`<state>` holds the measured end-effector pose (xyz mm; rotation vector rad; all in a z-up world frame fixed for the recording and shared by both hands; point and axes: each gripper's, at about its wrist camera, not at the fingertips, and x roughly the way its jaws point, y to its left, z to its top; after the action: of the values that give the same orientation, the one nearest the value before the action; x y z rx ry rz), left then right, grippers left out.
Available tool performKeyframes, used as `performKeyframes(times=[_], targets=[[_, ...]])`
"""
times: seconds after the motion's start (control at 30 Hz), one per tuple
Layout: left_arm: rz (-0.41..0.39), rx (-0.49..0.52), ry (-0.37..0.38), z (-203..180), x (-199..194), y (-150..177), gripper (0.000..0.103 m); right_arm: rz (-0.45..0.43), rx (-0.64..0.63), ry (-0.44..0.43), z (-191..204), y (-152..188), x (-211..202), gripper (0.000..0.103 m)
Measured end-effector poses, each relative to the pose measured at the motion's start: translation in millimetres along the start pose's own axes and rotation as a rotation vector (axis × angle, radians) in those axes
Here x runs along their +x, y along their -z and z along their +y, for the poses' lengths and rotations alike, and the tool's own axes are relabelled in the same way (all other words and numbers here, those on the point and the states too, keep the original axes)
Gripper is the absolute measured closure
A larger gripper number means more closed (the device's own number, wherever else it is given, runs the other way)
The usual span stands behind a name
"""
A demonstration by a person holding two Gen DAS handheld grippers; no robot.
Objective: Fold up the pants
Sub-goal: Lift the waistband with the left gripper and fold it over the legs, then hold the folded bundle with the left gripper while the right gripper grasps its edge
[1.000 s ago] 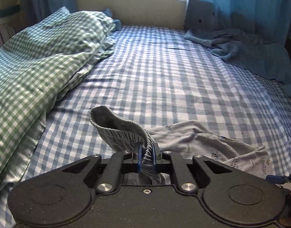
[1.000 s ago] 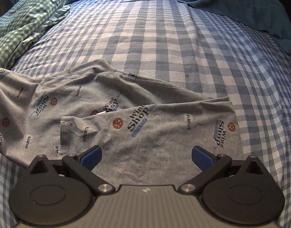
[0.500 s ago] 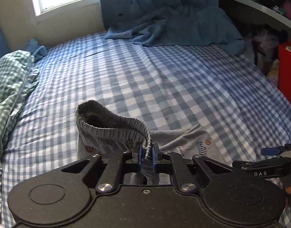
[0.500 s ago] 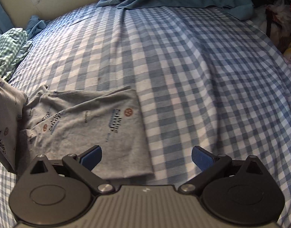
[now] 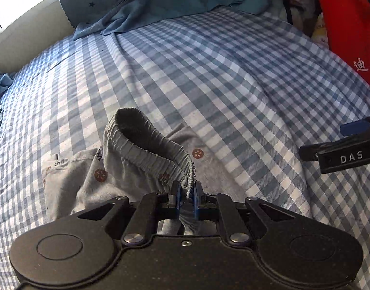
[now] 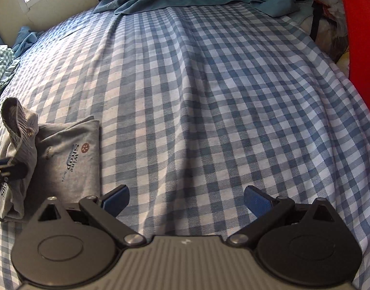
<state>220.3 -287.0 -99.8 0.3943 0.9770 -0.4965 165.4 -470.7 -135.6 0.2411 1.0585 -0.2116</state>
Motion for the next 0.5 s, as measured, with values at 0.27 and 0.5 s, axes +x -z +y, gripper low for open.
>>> performKeyframes(times=[0.27, 0.5], targets=[[0.025, -0.055, 0.027, -4.2, 17.0, 13.7, 0.077, 0.026, -0.042, -0.028, 2.9, -7.2, 11.4, 0.000], [0.020, -0.105, 0.018, -6.6, 13.7, 33.0, 0.044, 0.038, -0.096, -0.069, 17.0, -18.5, 19.5, 0.000]])
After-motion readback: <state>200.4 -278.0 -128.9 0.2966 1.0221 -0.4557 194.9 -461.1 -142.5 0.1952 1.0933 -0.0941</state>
